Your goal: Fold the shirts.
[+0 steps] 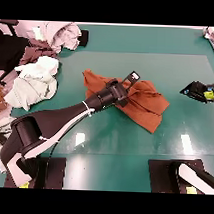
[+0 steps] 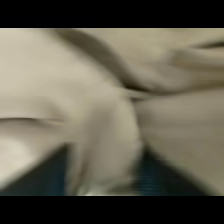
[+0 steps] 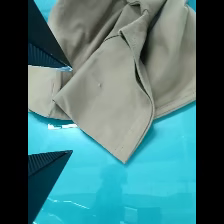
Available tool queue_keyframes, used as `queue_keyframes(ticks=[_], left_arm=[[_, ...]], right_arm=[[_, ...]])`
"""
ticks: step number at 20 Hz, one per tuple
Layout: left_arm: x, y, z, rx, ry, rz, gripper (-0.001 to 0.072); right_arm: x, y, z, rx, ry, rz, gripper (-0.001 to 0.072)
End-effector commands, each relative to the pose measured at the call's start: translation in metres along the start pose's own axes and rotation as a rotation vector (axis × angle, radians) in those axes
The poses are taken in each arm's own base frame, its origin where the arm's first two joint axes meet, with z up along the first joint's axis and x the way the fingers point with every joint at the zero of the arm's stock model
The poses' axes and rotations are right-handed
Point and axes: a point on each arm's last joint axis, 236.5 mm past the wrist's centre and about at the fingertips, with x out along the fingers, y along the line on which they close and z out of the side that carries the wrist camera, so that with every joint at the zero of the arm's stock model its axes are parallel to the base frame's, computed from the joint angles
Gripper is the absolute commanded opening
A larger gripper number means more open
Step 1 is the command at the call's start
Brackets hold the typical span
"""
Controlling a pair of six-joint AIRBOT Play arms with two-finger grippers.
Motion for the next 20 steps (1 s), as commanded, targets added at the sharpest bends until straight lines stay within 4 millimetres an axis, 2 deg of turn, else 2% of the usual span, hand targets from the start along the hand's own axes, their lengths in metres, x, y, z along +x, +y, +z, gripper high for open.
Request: queue_keyframes(ticks=[1,3,4,5,7,8,10,12,14,16,17,18,19,20], left_arm=[[-0.007,0.035,0.016,0.036,-0.041,0.131,0.0025],[-0.032,0.051,0.033,0.016,-0.056,0.169,0.0024],[-0.052,0.063,0.047,0.018,-0.078,0.194,0.0023],[-0.076,0.084,0.064,0.023,-0.117,0.246,0.0023],[-0.116,0.149,0.093,-0.017,-0.221,0.417,0.0022],[-0.125,0.187,0.095,-0.045,-0.246,0.488,0.0022],[-0.111,0.262,0.068,-0.155,-0.182,0.554,0.0022],[-0.082,0.322,0.026,-0.307,-0.116,0.578,0.0024],[-0.052,0.356,-0.004,-0.435,-0.098,0.519,0.0025],[-0.04,0.383,-0.017,-0.548,-0.133,0.472,0.0033],[-0.036,0.393,-0.021,-0.6,-0.15,0.446,0.0239],[-0.034,0.398,-0.026,-0.639,-0.151,0.424,0.057],[-0.033,0.397,-0.031,-0.657,-0.135,0.397,0.068],[-0.032,0.391,-0.034,-0.632,-0.107,0.371,0.0682]], right_arm=[[0.004,0.012,-0.005,-0.04,0.023,0.013,0.058],[0.009,0.024,-0.008,-0.079,0.032,0.023,0.058],[0.011,0.03,-0.01,-0.101,0.039,0.025,0.058],[0.015,0.035,-0.012,-0.116,0.049,0.032,0.058],[0.025,0.044,-0.018,-0.14,0.086,0.043,0.058],[0.03,0.047,-0.022,-0.149,0.107,0.049,0.058],[0.041,0.053,-0.029,-0.166,0.147,0.058,0.058],[0.05,0.06,-0.035,-0.188,0.178,0.066,0.058],[0.055,0.068,-0.036,-0.209,0.182,0.072,0.058],[0.057,0.073,-0.035,-0.224,0.169,0.076,0.058],[0.057,0.075,-0.035,-0.23,0.167,0.077,0.0579],[0.057,0.075,-0.034,-0.229,0.164,0.077,0.058],[0.058,0.075,-0.033,-0.235,0.162,0.077,0.058],[0.058,0.075,-0.033,-0.24,0.16,0.077,0.058]])
